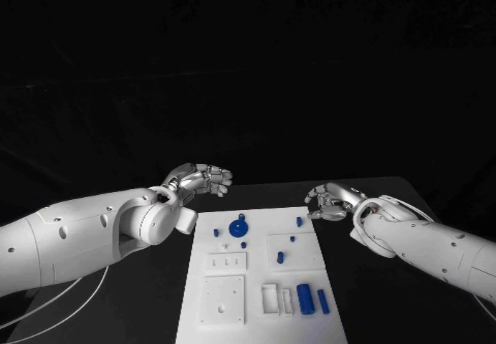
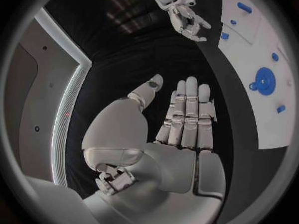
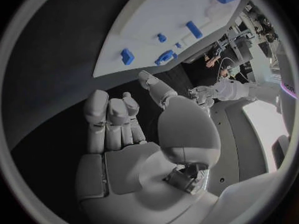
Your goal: Assemble the parts on the task board
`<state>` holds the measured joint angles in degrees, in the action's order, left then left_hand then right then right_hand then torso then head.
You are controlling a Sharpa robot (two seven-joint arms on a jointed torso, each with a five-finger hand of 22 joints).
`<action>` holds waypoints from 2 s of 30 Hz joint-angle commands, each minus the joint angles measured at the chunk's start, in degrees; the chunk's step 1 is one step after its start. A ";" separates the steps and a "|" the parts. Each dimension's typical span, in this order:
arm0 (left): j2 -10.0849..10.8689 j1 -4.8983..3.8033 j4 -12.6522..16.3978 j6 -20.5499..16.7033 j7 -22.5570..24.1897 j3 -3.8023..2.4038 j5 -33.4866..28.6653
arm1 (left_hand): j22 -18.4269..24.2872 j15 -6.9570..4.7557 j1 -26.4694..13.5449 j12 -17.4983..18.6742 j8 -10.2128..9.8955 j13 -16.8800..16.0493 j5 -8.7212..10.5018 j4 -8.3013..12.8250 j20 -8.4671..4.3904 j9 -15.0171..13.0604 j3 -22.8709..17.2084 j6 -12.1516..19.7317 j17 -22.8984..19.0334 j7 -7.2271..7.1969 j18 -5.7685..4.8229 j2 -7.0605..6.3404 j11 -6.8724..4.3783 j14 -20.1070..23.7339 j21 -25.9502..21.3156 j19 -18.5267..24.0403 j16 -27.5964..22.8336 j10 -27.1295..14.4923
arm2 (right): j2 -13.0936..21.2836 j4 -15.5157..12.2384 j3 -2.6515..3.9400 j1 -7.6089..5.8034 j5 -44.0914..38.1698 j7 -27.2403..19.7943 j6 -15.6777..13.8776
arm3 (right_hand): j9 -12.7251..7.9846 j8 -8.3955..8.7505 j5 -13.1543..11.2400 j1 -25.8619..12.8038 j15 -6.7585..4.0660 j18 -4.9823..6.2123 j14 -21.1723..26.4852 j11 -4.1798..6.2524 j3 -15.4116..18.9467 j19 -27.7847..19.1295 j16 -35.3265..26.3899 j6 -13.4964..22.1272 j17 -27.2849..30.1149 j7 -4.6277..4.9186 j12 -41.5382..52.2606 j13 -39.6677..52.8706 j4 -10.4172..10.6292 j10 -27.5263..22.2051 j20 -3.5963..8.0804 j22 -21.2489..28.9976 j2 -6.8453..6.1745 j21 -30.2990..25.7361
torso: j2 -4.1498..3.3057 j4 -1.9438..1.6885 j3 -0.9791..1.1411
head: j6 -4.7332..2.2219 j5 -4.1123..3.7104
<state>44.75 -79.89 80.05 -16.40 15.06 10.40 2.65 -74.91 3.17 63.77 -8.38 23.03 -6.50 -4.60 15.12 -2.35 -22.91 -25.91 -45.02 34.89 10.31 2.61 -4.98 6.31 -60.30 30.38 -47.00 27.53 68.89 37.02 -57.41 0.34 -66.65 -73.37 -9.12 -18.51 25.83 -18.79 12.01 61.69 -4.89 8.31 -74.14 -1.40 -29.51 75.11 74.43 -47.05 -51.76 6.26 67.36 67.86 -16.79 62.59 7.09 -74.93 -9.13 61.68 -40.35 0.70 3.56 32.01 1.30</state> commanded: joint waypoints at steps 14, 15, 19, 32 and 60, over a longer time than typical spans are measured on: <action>0.40 0.14 -0.04 2.15 1.20 -0.03 0.28 | -0.98 0.27 -0.73 0.24 -0.24 -0.08 0.12 0.13 0.05 -0.06 -0.34 -0.13 0.10 0.05 0.95 0.10 -0.05 -0.12 0.20 0.45 -0.45 0.22 | -3.37 6.48 0.14 3.79 3.42 -3.31 2.24 | -1.03 1.76 -3.01 3.86 -0.85 6.69 0.46 0.84 4.40 -1.59 -0.65 -0.36 -0.29 0.77 -0.63 -0.48 0.00 -0.43 -0.83 -0.99 1.31 0.38 | -0.12 -0.02 -0.32 | 0.90 -0.56; 0.44 0.14 0.01 2.17 1.17 -0.03 0.30 | -0.98 0.27 -0.74 0.25 -0.24 -0.08 0.12 0.13 0.05 -0.06 -0.33 -0.13 0.10 0.05 0.95 0.10 -0.05 -0.12 0.20 0.46 -0.45 0.22 | -3.53 6.71 0.18 3.79 3.46 -3.28 2.27 | -1.04 1.77 -2.97 3.88 -0.85 6.69 0.45 0.84 4.41 -1.59 -0.66 -0.38 -0.29 0.77 -0.63 -0.49 -0.01 -0.42 -0.83 -0.98 1.42 0.37 | -0.13 -0.04 -0.40 | 0.92 -0.56; 0.63 0.14 0.27 2.11 1.09 -0.03 0.65 | -0.98 0.28 -0.76 0.25 -0.24 -0.08 0.12 0.13 0.06 -0.07 -0.34 -0.13 0.10 0.05 0.94 0.10 -0.04 -0.11 0.19 0.48 -0.46 0.22 | -4.07 7.40 0.23 3.80 3.79 -3.19 2.22 | -1.10 1.81 -2.90 3.73 -0.82 6.69 0.44 0.81 4.47 -1.57 -0.68 -0.41 -0.32 0.81 -0.64 -0.51 0.04 -0.41 -0.86 -0.95 1.72 0.37 | -0.23 -0.14 -0.39 | 1.01 -0.60; 1.00 0.12 0.73 2.05 0.86 -0.04 1.03 | -0.98 0.29 -0.82 0.26 -0.24 -0.09 0.13 0.13 0.07 -0.08 -0.33 -0.13 0.12 0.06 0.93 0.10 -0.03 -0.09 0.19 0.52 -0.48 0.22 | -5.60 9.82 0.26 3.84 5.49 -3.03 2.51 | -1.34 1.96 -2.73 2.46 -0.64 6.69 0.38 0.62 4.43 -1.45 -0.80 -0.62 -0.43 1.02 -0.67 -0.59 0.18 -0.41 -0.95 -0.82 2.86 0.30 | -0.26 -0.06 -0.42 | 1.36 -0.32; 1.53 0.08 1.62 2.01 0.53 -0.14 1.78 | -0.98 0.29 -0.74 0.28 -0.23 -0.11 0.16 0.23 0.07 -0.10 -0.42 -0.14 0.18 0.04 0.96 0.07 -0.04 -0.09 0.21 0.57 -0.51 0.22 | -7.88 11.40 0.25 4.35 6.26 -3.27 4.34 | -1.50 1.79 -3.12 1.61 -0.55 6.69 0.30 0.53 3.65 -1.40 -0.88 -1.59 -0.63 1.11 -0.59 -0.59 0.13 -0.42 -0.93 -0.82 3.74 0.29 | -0.17 0.05 -0.36 | 1.91 0.75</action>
<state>46.32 -79.76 81.43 -15.15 15.24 10.33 4.08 -74.92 3.17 63.55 -8.38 23.03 -6.52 -4.60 15.25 -2.15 -22.93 -26.04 -45.02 35.01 10.31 2.48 -4.75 6.32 -60.30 30.38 -46.80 27.32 68.88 29.18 -45.99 0.58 -62.32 -67.32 -11.68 -15.35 24.38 -17.07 9.11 63.28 -5.29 8.24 -73.56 -0.80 -25.63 73.79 73.88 -47.19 -52.34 6.38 66.93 67.34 -16.67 62.47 6.35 -74.91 -5.79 61.68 -40.52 0.75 3.16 33.81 1.98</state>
